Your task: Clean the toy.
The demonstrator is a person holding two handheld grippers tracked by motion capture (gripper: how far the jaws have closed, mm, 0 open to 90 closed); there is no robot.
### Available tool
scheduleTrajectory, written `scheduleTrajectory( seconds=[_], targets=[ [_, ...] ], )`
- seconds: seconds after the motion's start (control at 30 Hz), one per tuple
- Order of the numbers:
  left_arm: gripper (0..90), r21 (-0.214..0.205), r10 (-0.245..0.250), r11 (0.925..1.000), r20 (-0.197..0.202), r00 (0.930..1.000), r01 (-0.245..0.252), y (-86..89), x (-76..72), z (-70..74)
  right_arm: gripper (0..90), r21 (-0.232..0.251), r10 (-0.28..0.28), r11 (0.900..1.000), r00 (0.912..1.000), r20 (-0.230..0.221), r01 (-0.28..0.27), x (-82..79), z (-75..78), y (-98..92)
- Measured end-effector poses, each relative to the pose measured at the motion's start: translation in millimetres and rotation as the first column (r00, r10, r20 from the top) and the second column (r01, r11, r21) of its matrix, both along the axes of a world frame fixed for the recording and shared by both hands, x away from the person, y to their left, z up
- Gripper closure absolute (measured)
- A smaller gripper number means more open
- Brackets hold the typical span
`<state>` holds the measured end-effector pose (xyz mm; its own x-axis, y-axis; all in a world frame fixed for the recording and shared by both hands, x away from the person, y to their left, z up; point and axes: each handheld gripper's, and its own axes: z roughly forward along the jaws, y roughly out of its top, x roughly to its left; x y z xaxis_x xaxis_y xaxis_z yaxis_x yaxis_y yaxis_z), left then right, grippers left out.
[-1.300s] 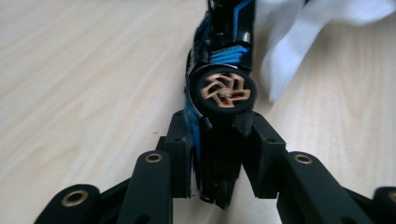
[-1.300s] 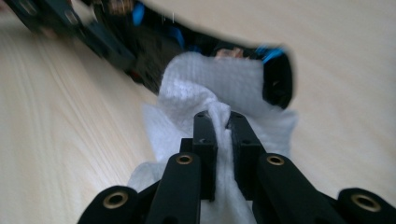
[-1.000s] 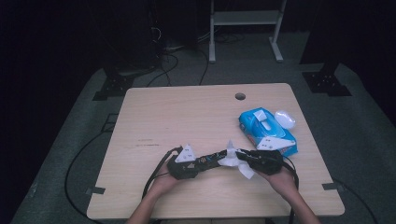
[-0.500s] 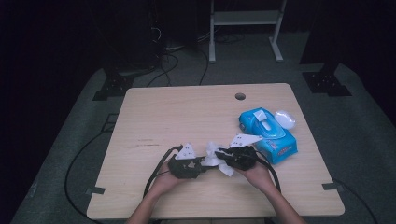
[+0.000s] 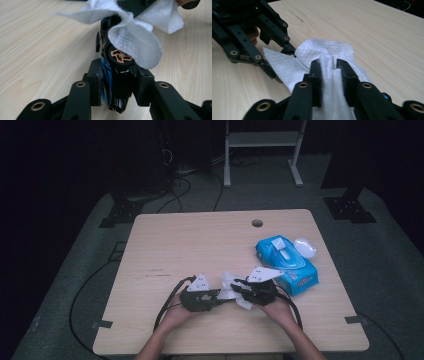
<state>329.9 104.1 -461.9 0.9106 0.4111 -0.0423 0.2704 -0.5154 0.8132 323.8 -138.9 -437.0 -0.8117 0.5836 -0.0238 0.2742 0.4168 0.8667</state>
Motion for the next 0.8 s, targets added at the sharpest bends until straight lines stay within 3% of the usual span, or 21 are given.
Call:
scheduleTrajectory(
  seconds=[0.1,0.23,0.43,0.6,0.7,0.77,0.8],
  targets=[
    [61.6,-0.001,-0.001,1.0,0.0,1.0,0.001,-1.0,0.4,0.4,65.6,-0.033,-0.013,0.9994,0.9993,0.036,0.014,-1.5,0.5,1.9],
    [59.5,0.009,0.0,1.0,0.0,1.0,0.0,-2.7,0.2,-1.3,66.1,-0.041,-0.012,0.9991,0.9995,0.03,0.013,-0.1,1.4,1.3],
    [58.9,0.001,0.009,1.0,0.004,0.9999,-0.009,-3.3,1.1,0.0,66.2,-0.004,-0.022,0.9998,0.9992,0.035,0.022,-1.5,-2.5,-0.9],
    [65.7,-0.004,0.024,0.9997,0.027,0.9993,-0.024,-4.6,0.3,-0.4,79.8,-0.043,-0.024,0.9987,0.997,0.074,0.028,-5.9,-0.3,5.6],
    [65.9,0.0,0.027,0.9996,0.034,0.9991,-0.027,-4.0,0.4,-0.6,82.4,-0.025,-0.01,0.9996,0.9987,0.051,0.011,-8.8,-1.2,18.9],
    [66.0,-0.004,0.026,0.9997,0.029,0.9993,-0.026,-1.6,1.0,-0.8,82.5,-0.046,-0.022,0.9986,0.9958,0.089,0.026,-12.8,-1.0,26.4],
    [66.2,-0.004,0.028,0.9996,0.033,0.9991,-0.028,-1.5,0.3,-0.9,82.5,-0.048,-0.01,0.9987,0.9964,0.084,0.015,-12.4,-0.3,27.0]
  ],
)
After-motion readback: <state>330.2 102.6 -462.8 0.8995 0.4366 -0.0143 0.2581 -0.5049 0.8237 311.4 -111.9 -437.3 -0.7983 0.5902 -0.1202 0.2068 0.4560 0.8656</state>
